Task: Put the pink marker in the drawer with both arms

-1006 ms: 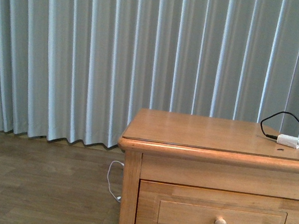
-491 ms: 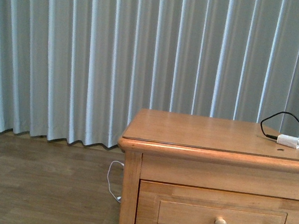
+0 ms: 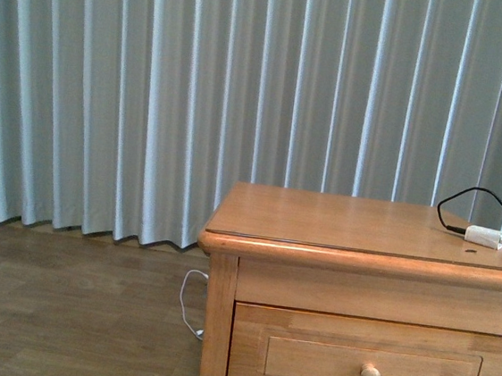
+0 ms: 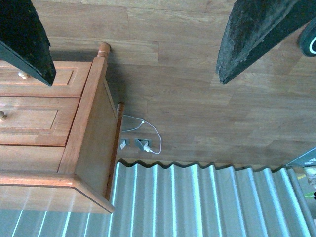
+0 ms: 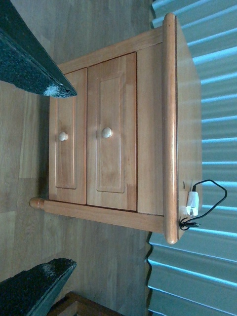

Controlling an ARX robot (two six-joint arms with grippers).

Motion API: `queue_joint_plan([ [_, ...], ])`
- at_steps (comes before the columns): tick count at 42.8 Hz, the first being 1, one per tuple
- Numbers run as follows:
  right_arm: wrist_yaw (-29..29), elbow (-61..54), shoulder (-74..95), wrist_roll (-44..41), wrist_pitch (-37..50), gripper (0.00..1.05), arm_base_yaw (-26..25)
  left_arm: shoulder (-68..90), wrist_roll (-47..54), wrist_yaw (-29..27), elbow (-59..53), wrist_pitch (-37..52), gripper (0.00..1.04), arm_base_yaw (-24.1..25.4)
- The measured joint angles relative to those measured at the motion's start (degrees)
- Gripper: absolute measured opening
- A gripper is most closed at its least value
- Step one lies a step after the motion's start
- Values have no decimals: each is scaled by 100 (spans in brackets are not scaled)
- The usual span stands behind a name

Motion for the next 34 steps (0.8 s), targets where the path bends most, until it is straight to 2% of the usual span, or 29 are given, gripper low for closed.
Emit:
queue_joint_plan([
  [34,0,0,0,2,0,96,0,0,2,0,0,0,98,0],
])
